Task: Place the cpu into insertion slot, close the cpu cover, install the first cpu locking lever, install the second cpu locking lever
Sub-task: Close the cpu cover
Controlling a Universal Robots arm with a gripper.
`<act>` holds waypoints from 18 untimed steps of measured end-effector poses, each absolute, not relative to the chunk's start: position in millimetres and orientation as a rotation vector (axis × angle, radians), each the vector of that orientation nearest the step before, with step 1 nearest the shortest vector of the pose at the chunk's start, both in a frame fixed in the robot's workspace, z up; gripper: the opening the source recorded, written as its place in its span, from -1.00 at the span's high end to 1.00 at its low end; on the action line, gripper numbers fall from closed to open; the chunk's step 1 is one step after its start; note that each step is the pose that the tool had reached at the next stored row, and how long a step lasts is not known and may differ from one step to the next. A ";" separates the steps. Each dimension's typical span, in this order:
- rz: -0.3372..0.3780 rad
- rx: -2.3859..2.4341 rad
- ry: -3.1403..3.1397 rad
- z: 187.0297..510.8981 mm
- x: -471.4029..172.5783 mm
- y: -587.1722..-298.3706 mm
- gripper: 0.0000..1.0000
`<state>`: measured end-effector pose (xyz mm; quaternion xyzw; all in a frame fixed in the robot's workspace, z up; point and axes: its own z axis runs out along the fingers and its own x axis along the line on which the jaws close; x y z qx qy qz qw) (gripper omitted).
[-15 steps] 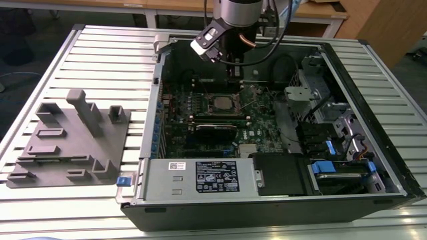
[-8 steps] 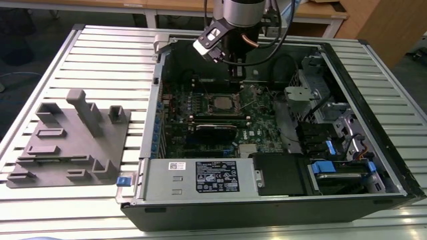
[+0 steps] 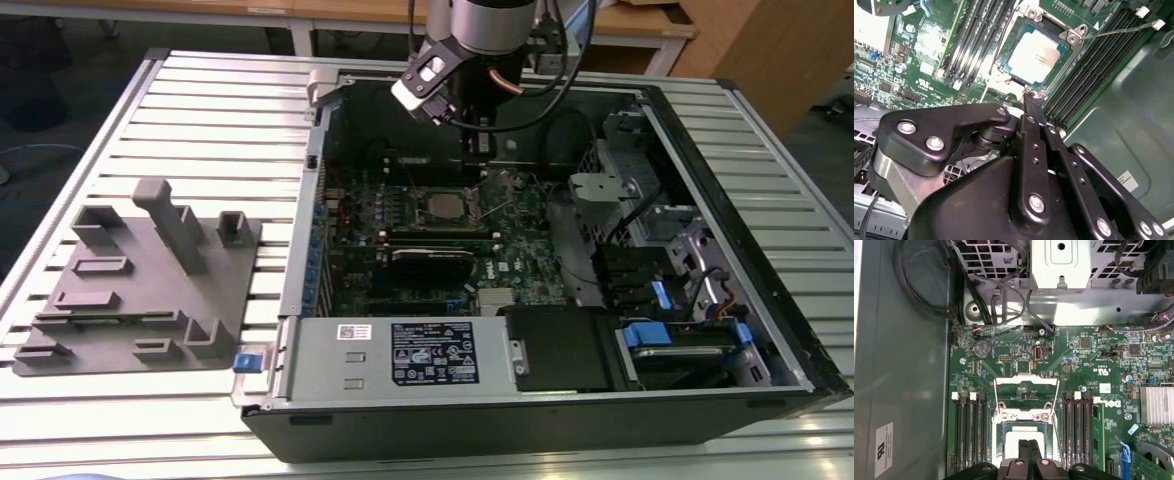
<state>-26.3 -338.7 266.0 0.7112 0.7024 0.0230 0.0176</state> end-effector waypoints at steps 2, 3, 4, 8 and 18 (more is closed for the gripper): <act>0.071 2.210 2.182 266.0 -26.2 -338.7 0.79; 0.071 2.209 2.182 266.0 -25.8 -338.7 0.79; 0.071 2.209 2.182 266.0 -25.2 -338.7 0.79; 0.071 2.210 2.182 266.0 -19.9 -338.7 0.79; 0.071 2.210 2.182 266.0 -10.0 -338.7 0.79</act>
